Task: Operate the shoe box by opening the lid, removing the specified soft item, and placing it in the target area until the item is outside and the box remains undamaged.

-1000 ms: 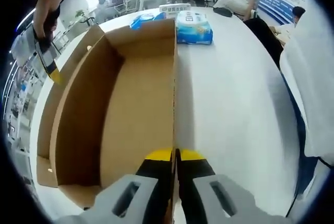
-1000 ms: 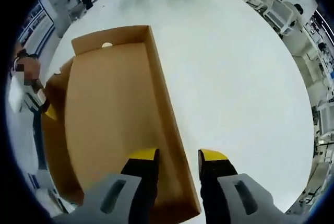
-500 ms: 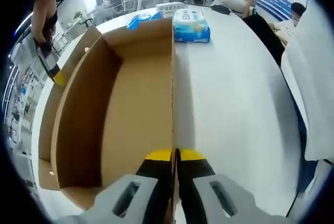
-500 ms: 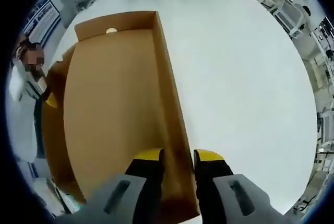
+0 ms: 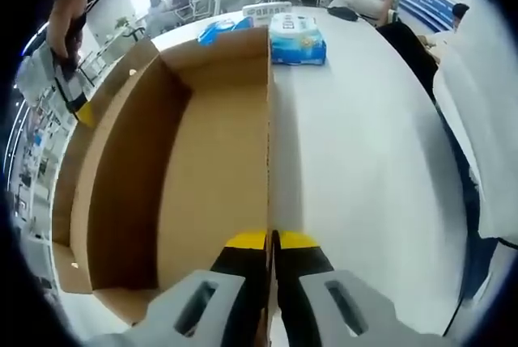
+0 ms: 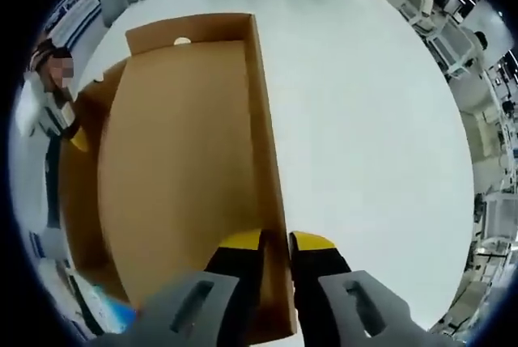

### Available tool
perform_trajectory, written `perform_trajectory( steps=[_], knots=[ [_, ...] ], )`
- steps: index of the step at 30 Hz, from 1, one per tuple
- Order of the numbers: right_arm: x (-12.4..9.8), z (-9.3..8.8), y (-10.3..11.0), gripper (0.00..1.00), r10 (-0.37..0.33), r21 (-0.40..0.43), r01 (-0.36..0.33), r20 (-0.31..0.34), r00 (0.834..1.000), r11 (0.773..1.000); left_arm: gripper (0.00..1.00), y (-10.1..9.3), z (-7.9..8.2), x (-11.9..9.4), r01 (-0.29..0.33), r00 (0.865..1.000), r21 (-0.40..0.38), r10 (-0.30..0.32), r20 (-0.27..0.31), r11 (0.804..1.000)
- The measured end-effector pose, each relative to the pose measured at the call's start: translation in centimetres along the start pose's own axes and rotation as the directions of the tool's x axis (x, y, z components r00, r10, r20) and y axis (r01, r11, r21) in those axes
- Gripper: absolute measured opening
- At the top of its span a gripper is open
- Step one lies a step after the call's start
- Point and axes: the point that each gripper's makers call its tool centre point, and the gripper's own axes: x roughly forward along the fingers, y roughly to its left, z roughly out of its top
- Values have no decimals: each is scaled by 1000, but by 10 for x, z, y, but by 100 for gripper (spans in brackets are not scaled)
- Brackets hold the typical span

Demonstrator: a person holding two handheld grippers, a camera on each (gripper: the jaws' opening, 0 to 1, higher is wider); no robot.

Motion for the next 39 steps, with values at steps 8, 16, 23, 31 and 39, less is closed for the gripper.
perform_trajectory(
  steps=[8,16,23,31,39],
  knots=[
    [-12,0,-5,9,-25,-1,25,3,1000,1000,1,0,0,0,-9,1000,5,9,5,1000],
    [-31,3,4,7,-60,-24,60,-4,998,998,1,-2,-4,1,-2,1000,9,2,-1,1000],
    [-42,5,8,6,-100,-28,100,-8,995,995,1,-3,-7,3,2,1000,28,-2,-20,1000],
    [-58,8,14,5,-123,-48,122,-2,992,991,1,-5,-9,2,-2,1000,33,3,-27,999],
    [-69,10,15,4,-160,-50,160,10,987,986,1,-6,-9,1,-8,999,29,8,-31,1000]
  ],
)
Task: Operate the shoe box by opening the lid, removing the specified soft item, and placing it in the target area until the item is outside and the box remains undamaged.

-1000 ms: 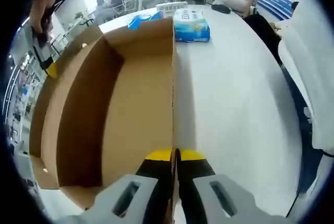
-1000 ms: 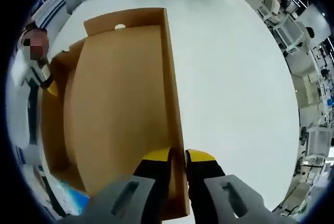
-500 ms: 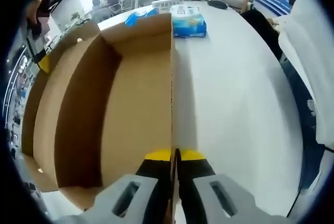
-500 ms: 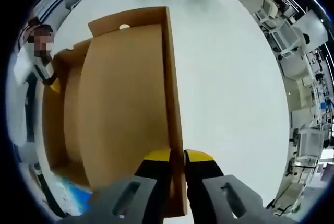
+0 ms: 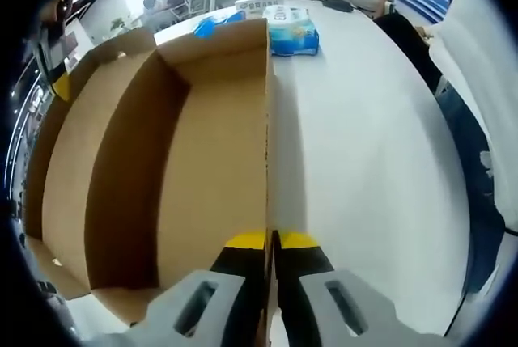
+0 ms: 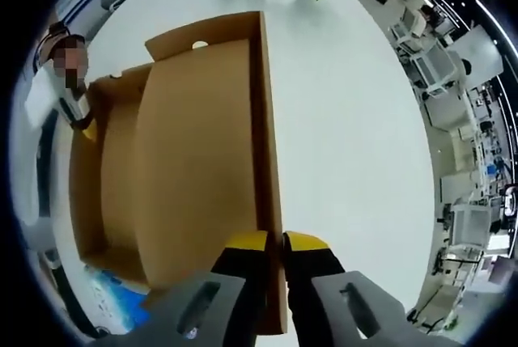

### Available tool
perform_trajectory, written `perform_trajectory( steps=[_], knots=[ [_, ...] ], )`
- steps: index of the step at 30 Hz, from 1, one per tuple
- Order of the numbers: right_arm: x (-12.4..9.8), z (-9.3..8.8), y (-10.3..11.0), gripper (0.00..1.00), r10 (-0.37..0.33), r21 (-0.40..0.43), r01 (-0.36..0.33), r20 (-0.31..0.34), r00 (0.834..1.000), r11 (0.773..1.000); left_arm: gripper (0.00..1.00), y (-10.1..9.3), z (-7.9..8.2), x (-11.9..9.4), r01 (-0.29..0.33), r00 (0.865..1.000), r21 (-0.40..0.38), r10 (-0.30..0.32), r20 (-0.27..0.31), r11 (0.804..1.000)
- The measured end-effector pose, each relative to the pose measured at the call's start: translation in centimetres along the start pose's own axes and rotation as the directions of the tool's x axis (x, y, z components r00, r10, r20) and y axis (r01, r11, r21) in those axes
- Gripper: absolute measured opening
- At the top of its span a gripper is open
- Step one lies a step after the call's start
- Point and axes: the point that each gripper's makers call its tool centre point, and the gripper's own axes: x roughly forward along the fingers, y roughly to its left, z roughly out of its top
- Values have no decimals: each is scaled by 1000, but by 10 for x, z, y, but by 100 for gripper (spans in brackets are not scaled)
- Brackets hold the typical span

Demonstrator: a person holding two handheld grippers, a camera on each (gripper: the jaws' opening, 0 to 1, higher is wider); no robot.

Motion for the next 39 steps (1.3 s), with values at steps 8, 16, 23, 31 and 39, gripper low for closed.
perform_trajectory(
  steps=[8,16,23,31,39],
  knots=[
    [-10,4,5,4,-40,8,40,6,999,999,1,-2,0,0,-2,1000,-1,2,-3,1000],
    [-23,9,9,3,-93,-13,93,7,996,996,1,-4,0,0,-3,1000,0,3,-4,1000],
    [-34,10,12,3,-138,-39,138,0,990,990,1,-4,0,-1,-6,1000,2,6,-6,1000],
    [-48,15,13,3,-200,-72,201,16,980,977,1,-5,0,-1,-9,1000,1,9,-7,1000],
    [-53,13,7,3,-262,-119,262,13,965,958,1,-7,0,-1,-7,1000,0,7,-7,1000]
  ],
)
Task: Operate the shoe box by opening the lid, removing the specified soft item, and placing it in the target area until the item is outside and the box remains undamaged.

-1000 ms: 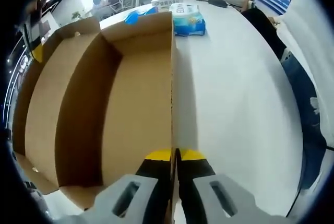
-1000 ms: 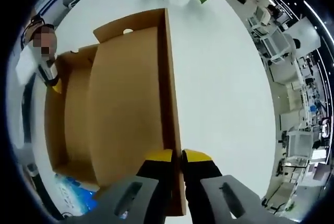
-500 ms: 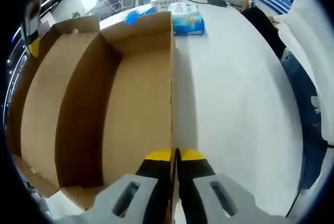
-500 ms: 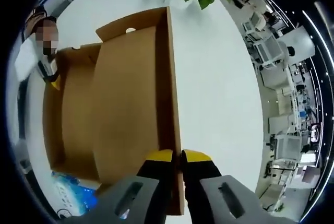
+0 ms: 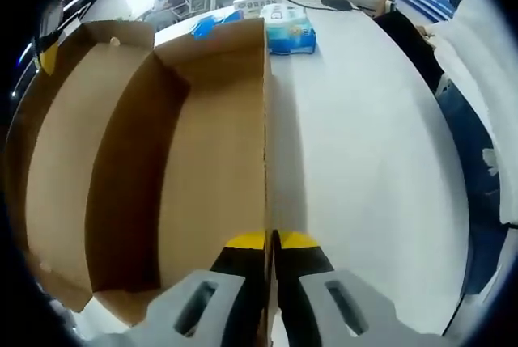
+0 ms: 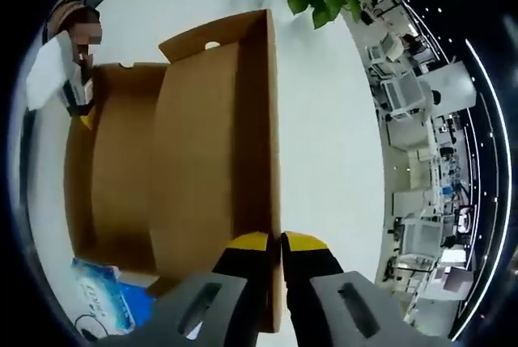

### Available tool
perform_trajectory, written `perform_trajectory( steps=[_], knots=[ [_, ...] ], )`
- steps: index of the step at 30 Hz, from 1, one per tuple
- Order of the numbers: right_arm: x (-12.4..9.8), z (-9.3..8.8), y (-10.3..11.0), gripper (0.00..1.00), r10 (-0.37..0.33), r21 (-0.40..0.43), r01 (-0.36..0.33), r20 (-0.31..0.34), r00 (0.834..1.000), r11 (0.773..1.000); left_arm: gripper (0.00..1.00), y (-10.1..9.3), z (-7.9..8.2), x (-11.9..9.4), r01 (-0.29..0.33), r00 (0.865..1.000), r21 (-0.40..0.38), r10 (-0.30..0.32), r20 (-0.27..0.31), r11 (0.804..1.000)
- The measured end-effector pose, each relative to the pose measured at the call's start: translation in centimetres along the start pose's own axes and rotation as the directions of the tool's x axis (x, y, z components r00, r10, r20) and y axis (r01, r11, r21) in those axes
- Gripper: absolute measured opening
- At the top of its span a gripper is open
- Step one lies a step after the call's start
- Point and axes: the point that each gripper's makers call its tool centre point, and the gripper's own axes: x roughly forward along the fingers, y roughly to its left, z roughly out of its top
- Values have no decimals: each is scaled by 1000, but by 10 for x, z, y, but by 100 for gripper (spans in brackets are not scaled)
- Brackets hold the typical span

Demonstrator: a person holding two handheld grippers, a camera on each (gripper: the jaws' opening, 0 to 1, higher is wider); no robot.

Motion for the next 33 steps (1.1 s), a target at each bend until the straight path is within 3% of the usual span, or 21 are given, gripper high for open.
perform_trajectory(
  steps=[13,15,20,33],
  knots=[
    [-28,7,14,4,-93,-38,93,3,996,995,1,-3,0,-1,3,1000,10,-3,1,1000],
    [-25,8,6,4,-106,-44,106,3,994,993,1,-3,0,0,3,1000,12,-3,2,1000],
    [-35,8,15,4,-129,-13,130,13,992,991,1,-5,-1,-2,4,1000,13,-4,3,1000],
    [-58,13,35,5,-196,-48,196,3,981,979,1,-8,-2,-1,6,1000,33,-7,7,999]
  ],
)
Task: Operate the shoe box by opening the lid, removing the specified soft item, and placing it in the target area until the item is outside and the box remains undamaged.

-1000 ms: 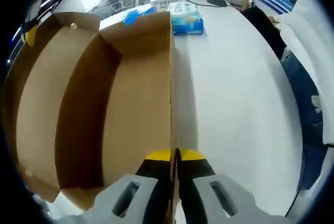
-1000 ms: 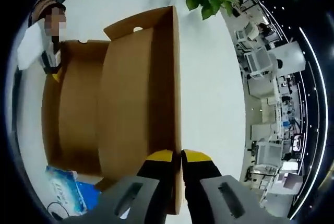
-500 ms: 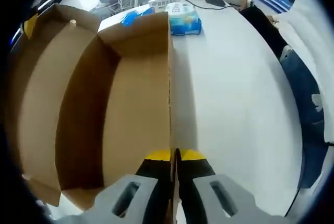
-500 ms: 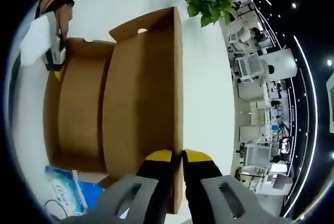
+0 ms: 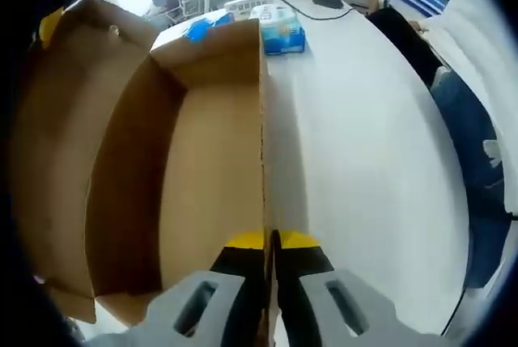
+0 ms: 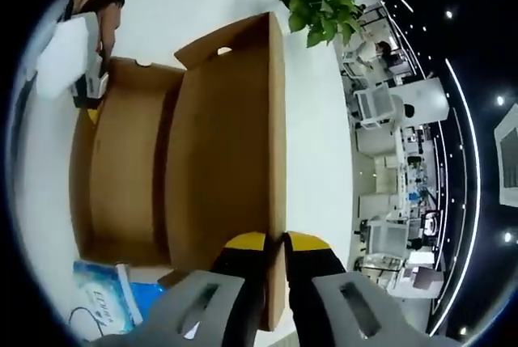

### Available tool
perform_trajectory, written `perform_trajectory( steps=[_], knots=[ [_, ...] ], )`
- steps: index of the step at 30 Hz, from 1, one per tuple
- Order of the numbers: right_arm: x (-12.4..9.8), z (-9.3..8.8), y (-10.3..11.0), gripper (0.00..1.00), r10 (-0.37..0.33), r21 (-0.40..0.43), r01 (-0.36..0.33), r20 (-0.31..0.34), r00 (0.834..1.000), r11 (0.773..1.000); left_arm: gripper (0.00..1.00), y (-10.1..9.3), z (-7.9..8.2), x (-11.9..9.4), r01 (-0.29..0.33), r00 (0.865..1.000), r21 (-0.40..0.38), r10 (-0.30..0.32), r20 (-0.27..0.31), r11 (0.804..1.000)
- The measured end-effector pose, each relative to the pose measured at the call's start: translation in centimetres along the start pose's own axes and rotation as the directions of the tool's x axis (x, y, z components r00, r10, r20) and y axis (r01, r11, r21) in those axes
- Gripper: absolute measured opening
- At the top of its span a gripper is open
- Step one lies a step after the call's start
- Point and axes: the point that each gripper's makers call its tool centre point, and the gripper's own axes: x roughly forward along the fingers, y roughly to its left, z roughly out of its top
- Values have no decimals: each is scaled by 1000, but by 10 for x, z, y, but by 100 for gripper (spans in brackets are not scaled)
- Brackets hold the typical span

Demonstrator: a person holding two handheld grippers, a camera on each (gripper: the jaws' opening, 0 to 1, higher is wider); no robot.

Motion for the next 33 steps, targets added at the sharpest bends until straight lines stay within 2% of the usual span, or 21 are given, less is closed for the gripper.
perform_trajectory(
  steps=[7,13,22,24,25,28,33],
  knots=[
    [-9,4,6,6,-27,19,27,10,1000,999,1,-1,-1,0,2,1000,2,-2,1,1000],
    [-18,8,11,5,-81,-11,81,17,997,997,1,-1,-1,0,4,1000,3,-4,2,1000],
    [-28,12,16,6,-103,-10,104,26,994,995,1,-1,-1,1,1,1000,5,-1,-2,1000],
    [-32,13,18,6,-105,0,105,28,994,995,1,-1,-1,0,1,1000,6,-1,-2,1000],
    [-35,14,19,6,-109,33,108,33,994,994,1,-1,-1,0,2,1000,5,-2,-2,1000],
    [-36,14,21,7,-119,-1,119,29,992,993,1,-1,-1,1,4,1000,7,-4,-2,1000],
    [-34,12,19,7,-148,-4,148,31,988,989,1,-1,-1,1,2,1000,5,-2,0,1000]
  ],
)
